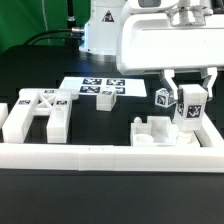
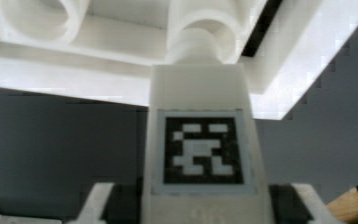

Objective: Assemble chair

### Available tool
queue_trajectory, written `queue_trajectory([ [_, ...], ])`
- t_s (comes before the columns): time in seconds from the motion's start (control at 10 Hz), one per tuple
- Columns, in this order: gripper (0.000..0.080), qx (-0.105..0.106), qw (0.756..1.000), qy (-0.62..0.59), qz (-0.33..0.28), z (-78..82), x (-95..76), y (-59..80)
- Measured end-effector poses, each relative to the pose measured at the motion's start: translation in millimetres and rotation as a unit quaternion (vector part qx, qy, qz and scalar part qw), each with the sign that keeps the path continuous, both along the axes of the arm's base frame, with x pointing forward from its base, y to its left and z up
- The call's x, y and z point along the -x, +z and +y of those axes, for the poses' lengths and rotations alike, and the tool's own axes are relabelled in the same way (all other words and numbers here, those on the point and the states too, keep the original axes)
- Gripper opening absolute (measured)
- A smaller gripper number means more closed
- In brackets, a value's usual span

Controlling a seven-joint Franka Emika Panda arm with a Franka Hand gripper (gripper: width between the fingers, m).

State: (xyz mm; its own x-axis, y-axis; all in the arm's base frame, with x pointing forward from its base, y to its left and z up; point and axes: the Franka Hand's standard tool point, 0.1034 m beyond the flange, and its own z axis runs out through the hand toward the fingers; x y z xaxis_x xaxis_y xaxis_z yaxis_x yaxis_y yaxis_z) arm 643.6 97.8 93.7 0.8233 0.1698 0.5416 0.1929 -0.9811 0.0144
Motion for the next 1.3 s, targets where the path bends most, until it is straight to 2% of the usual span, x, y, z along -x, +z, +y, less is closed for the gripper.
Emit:
queue_trajectory([
  [0.8,0.0287,-0.002,1.000,0.003,-0.002,4.7,0.8,2.1],
  [1.3,0.0287,-0.001,1.000,0.003,0.003,3.9,3.3,-4.0],
])
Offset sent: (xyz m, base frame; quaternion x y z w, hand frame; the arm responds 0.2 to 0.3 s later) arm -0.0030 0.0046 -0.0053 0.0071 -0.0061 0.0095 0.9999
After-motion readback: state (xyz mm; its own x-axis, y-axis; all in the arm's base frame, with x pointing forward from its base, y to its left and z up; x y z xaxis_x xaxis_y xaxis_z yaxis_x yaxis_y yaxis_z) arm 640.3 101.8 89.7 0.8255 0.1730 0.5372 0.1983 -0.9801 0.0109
